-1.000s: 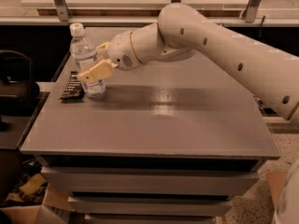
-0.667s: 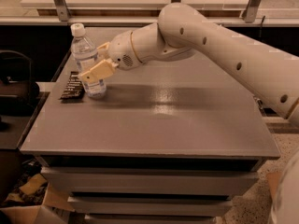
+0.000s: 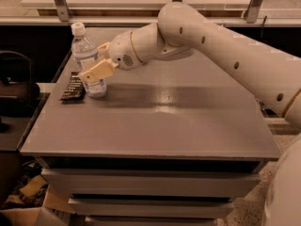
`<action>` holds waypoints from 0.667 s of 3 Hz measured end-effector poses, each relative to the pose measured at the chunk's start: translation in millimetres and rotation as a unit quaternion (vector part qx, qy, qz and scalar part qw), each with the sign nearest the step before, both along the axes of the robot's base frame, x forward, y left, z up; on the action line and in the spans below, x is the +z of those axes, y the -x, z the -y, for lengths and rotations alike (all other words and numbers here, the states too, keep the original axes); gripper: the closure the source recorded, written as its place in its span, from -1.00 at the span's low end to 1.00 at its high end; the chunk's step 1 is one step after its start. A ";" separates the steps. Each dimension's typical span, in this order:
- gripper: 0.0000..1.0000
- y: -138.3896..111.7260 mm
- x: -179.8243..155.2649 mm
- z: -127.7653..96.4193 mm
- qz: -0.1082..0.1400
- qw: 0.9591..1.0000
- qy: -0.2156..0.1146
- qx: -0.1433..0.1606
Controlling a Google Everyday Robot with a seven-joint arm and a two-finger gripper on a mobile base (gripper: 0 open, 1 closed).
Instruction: Move blue plastic bottle near rxbar chocolate
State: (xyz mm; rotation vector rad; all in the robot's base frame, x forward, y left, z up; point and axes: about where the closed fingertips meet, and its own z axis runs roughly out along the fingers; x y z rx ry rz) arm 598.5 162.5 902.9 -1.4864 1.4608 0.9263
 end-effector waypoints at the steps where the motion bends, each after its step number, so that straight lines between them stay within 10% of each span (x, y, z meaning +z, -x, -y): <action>1: -0.74 -0.5 -1.4 -1.0 -0.004 1.000 -0.001 0.004; 2: -1.00 -0.2 -2.1 -1.3 -0.007 1.000 -0.003 0.008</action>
Offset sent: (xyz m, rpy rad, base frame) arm 0.0027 -0.0037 -0.0031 0.0086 0.0202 0.0142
